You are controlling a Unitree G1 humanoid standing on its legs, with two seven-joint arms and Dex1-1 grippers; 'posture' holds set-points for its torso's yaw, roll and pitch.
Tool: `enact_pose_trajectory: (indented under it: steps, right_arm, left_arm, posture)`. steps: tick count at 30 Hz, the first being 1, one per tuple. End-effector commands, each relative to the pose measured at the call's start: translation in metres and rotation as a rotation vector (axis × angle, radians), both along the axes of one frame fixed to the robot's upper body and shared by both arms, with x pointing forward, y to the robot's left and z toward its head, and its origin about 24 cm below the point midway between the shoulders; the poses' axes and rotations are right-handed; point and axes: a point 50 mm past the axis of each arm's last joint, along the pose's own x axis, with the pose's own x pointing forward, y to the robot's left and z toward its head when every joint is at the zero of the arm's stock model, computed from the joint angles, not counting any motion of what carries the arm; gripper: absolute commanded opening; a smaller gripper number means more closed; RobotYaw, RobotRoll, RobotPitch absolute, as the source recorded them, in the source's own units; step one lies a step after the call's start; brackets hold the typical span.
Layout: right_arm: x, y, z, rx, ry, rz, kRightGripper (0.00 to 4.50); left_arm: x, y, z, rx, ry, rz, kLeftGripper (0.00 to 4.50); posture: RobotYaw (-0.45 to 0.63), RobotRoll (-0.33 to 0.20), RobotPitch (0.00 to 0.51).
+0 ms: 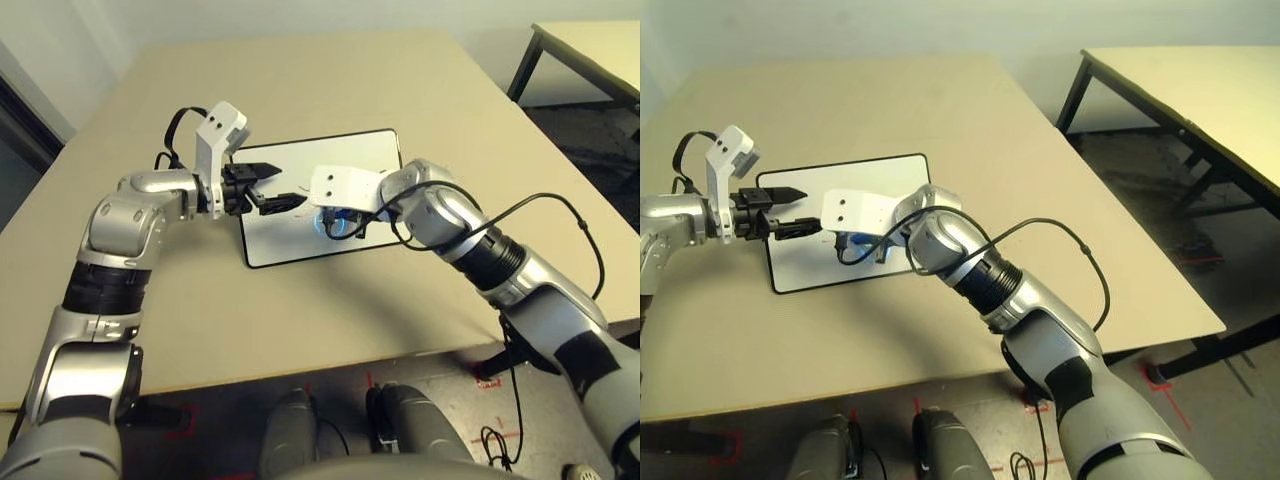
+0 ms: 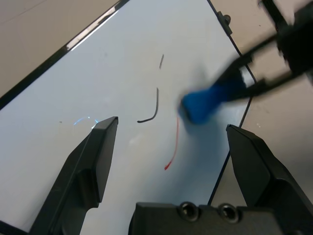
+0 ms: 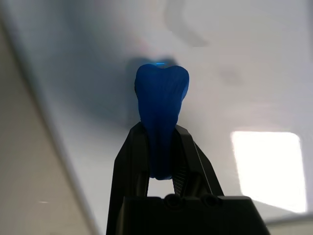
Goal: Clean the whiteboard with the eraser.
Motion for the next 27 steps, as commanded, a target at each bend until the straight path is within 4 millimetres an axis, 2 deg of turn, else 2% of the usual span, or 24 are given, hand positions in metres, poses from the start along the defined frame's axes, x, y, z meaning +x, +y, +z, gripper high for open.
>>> enact_pose_trajectory:
  steps: [1,4,7,12,16,19,23,27]
  right_arm:
    - [0.020,-0.008,0.015,0.048,-0.064,-0.080,0.60]
    - [0.026,-0.010,0.017,0.060,-0.087,-0.102,0.60]
    - [0.021,-0.011,0.011,0.057,-0.068,-0.094,0.60]
    - [-0.003,-0.009,-0.019,-0.018,0.038,-0.009,0.60]
    - [-0.005,-0.018,-0.035,-0.032,0.071,0.011,0.60]
    - [0.004,-0.021,-0.038,-0.028,0.055,-0.009,0.60]
    - [0.029,-0.022,-0.026,0.005,-0.024,-0.065,0.60]
    - [0.044,-0.020,-0.018,0.036,-0.079,-0.095,0.60]
  left_arm:
    - [0.000,-0.001,0.000,-0.001,0.004,-0.004,4.50]
    - [0.000,-0.001,0.000,-0.001,0.004,-0.005,4.50]
    - [0.000,-0.001,-0.001,-0.002,0.004,-0.002,4.50]
    - [0.000,0.001,-0.001,-0.003,0.004,0.003,4.50]
    - [0.000,0.001,-0.001,-0.003,0.005,0.002,4.50]
    - [0.000,0.001,-0.002,-0.003,0.006,0.000,4.50]
    - [0.000,0.001,-0.002,-0.003,0.004,0.002,4.50]
    - [-0.002,0.001,-0.002,-0.001,0.005,0.001,4.50]
  posture:
    - [-0.03,0.000,0.086]
    - [-0.03,0.000,0.086]
    - [-0.03,0.000,0.085]
    - [-0.02,0.000,0.086]
    - [-0.02,0.000,0.087]
    - [-0.02,0.000,0.086]
    - [-0.02,0.000,0.084]
    - [-0.01,0.000,0.082]
